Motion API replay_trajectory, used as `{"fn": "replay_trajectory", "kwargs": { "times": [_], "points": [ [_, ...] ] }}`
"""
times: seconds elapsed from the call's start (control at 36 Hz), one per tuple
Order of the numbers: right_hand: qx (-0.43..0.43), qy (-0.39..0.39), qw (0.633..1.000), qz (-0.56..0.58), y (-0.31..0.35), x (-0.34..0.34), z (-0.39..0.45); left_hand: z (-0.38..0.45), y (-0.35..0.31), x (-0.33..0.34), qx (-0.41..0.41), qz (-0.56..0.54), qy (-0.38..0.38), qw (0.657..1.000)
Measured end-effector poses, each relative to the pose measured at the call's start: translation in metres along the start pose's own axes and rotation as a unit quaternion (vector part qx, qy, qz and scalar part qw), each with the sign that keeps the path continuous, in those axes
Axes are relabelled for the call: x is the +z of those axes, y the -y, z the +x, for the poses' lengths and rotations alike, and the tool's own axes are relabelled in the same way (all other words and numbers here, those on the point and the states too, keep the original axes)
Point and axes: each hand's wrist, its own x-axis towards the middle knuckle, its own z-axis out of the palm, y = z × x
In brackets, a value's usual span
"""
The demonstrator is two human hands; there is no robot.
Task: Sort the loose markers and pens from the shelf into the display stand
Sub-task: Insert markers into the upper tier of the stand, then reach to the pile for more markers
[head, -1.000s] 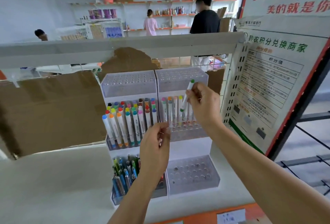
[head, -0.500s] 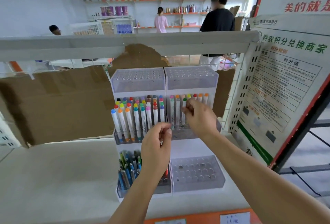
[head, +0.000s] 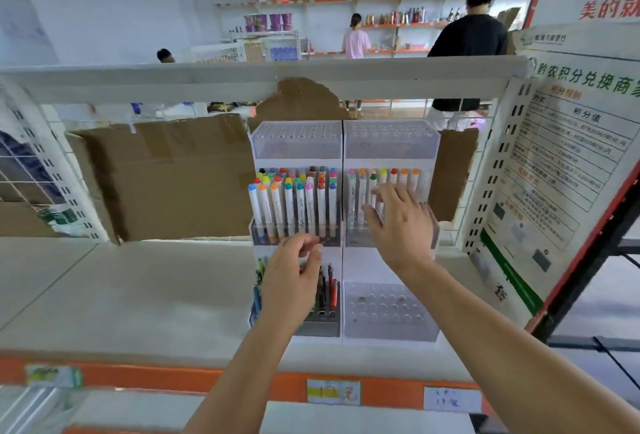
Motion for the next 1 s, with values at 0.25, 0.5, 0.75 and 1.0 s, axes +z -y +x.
{"fn": "replay_trajectory", "kwargs": {
  "times": [0.25,0.5,0.75,1.0],
  "points": [
    [-0.123,0.005,0.99,0.073,0.036,0.014,-0.043,-0.036,0.024,-0.037,-0.075,0.079,-0.008,0.994],
    [-0.225,0.137,0.959,0.101,0.101,0.036,-0.065,-0.067,0.048,-0.098,-0.153,0.189,-0.011,0.97],
    [-0.294,0.351,0.889,0.024,0.191,0.068,-0.083,-0.096,0.1,-0.18,-0.243,0.291,-0.014,0.925],
    [-0.325,0.408,0.853,0.025,0.287,0.11,-0.108,-0.139,0.162,-0.274,-0.311,0.339,0.014,0.888]
  ]
}}
